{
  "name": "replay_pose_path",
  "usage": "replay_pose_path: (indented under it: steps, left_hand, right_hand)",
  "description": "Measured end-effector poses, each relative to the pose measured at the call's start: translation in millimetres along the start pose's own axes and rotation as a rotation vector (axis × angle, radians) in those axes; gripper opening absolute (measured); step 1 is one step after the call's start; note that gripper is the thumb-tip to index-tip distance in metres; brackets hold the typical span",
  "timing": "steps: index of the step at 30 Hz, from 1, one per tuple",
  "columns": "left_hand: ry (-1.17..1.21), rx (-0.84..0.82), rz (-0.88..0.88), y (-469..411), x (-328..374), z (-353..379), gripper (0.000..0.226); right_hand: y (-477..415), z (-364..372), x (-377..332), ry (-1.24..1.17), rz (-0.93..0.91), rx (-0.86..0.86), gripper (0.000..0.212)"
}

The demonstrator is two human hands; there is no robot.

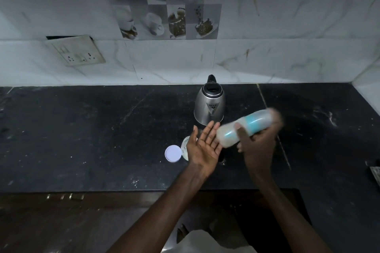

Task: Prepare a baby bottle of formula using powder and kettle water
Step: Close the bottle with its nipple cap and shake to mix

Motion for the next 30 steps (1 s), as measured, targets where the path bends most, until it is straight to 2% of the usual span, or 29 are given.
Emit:
replay_pose_path:
  steps: [2, 3, 6, 11, 15, 17, 18, 20, 21, 22, 24, 25, 26, 28, 29, 30]
  left_hand:
    - [0.039, -0.020, -0.015, 1, -2, 4, 0.064]
    - [0.050, -0.038, -0.020, 2, -3, 4, 0.064]
    - [0.079, -0.076, -0.039, 4, -6, 3, 0.064]
    - [0.063, -0.095, -0.042, 6, -4, 9, 0.065]
    - [0.074, -0.110, -0.043, 6, -2, 13, 0.067]
    - [0.047, -0.086, -0.024, 4, 0, 11, 0.068]
    - [0.020, -0.070, -0.011, 3, 2, 9, 0.069]
    - [-0.001, -0.050, 0.003, 1, 6, 5, 0.068]
    - [0.005, -0.043, 0.004, 0, 7, 4, 0.068]
    - [0.020, -0.036, 0.001, -1, 7, 4, 0.068]
    - [0.059, -0.032, 0.005, -3, 5, 3, 0.070]
    - [0.057, -0.028, 0.010, -5, 4, 3, 0.070]
    - [0.042, -0.022, 0.010, -6, 4, 3, 0.070]
    - [0.019, -0.025, 0.016, -6, 6, 1, 0.069]
    - [0.026, -0.034, 0.019, -5, 6, 1, 0.069]
    - [0.040, -0.039, 0.019, -3, 6, 2, 0.069]
  right_hand:
    - [17, 22, 14, 0.115, 0.045, -0.279, 0.092]
    - [23, 27, 20, 0.138, 0.055, -0.358, 0.093]
    - [21, 29, 27, 0.127, 0.049, -0.442, 0.094]
    - [7, 36, 19, 0.178, 0.001, -0.600, 0.116]
    - [1, 37, -6, 0.345, -0.175, -0.651, 0.101]
    - [-10, 25, -31, 0.410, -0.293, -0.530, 0.093]
    - [-20, 12, -42, 0.373, -0.326, -0.371, 0.092]
    - [-22, -16, -49, 0.098, -0.288, -0.016, 0.089]
    - [-17, -19, -44, 0.007, -0.241, 0.082, 0.087]
    - [-10, -12, -40, -0.007, -0.179, 0.058, 0.088]
    - [11, 19, -25, 0.245, -0.116, -0.253, 0.093]
    - [19, 25, -18, 0.348, -0.133, -0.342, 0.094]
    - [18, 18, -17, 0.370, -0.152, -0.280, 0.093]
    - [11, -1, -24, 0.180, -0.127, -0.030, 0.091]
    - [11, -2, -24, 0.129, -0.105, 0.012, 0.090]
    - [13, 6, -27, 0.126, -0.085, -0.034, 0.090]
Point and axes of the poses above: each hand's wrist, its own y-axis away from the middle knuckle, its own z-axis out of the palm, x = y × z, the point moved 7 cm from there along -y, towards the middle knuckle, and after that the axes turned 3 degrees about z, right-handed, at the moved point
